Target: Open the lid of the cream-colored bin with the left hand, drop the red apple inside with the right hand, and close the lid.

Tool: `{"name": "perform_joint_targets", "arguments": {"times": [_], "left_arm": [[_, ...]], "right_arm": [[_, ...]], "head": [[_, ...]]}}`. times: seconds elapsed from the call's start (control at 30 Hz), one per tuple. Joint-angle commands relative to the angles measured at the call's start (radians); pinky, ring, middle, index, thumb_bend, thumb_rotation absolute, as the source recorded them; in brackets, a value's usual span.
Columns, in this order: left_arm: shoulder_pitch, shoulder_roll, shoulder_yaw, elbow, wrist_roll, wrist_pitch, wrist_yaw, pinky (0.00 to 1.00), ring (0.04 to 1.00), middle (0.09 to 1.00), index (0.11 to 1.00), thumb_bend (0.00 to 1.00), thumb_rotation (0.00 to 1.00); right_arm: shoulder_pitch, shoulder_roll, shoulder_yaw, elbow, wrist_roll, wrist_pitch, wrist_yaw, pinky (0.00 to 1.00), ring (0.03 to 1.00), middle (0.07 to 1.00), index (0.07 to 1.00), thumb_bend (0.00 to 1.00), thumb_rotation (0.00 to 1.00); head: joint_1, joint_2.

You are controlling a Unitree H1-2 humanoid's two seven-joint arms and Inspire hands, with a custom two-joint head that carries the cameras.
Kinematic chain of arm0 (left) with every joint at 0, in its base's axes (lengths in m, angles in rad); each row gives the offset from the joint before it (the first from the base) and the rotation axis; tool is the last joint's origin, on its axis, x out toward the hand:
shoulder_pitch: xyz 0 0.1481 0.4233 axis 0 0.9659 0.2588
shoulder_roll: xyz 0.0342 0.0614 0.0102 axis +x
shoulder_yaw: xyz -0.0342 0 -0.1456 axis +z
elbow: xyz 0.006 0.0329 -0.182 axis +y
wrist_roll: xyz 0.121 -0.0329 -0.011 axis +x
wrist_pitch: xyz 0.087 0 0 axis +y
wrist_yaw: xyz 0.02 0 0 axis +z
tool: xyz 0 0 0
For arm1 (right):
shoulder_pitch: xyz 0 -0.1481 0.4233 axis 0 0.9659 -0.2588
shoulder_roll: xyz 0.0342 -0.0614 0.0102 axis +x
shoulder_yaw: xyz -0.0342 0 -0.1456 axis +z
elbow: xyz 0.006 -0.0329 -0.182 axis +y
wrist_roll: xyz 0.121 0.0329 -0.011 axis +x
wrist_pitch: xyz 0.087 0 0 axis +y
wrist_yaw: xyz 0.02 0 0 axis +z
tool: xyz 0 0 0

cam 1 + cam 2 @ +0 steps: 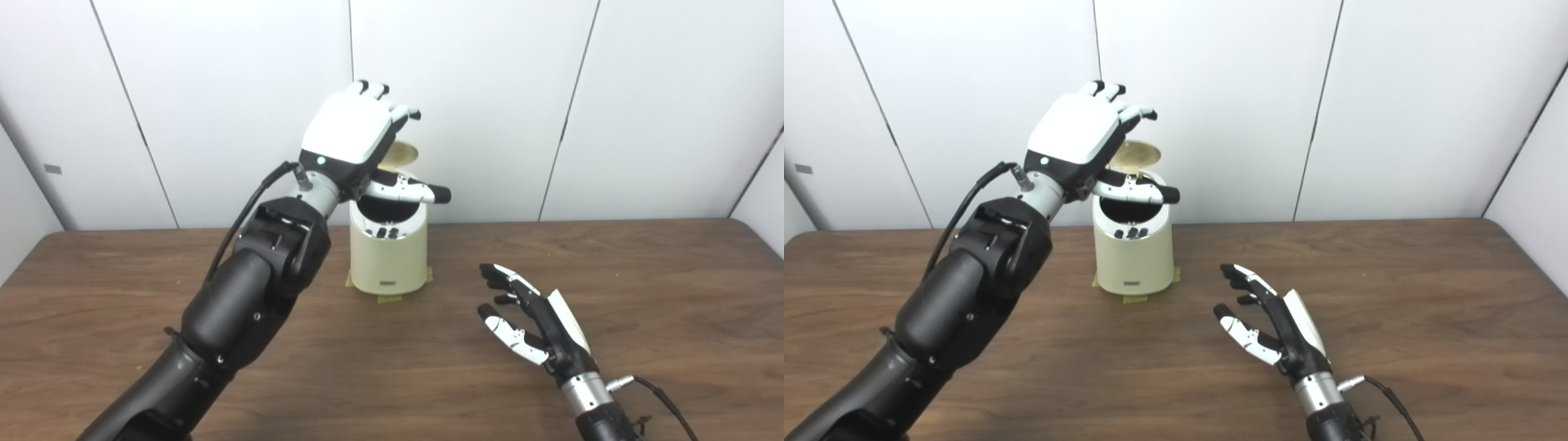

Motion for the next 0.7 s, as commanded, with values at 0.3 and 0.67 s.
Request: {"name": "perform_joint_targets", "arguments": {"times": [0.3, 0.67], "left_arm": [[-0.028, -0.021, 0.056, 0.024, 0.052, 0.023, 0.017, 1.0, 0.953, 0.848, 0.821, 1.0, 1.0], [-0.031, -0.029, 0.08, 0.034, 0.072, 0.044, 0.009, 1.0, 0.977, 0.877, 0.858, 1.0, 0.99]], "right_arm": [[-0.023, -0.002, -0.001, 0.001, -0.011, -0.007, -0.006, 0.73, 0.825, 0.84, 0.829, 0.14, 0.58], [-0.02, -0.002, 0.01, 0.003, -0.047, -0.03, -0.025, 0.69, 0.812, 0.838, 0.82, 0.15, 0.55]], "head": [[-0.004, 0.0], [-0.005, -0.001]]}}
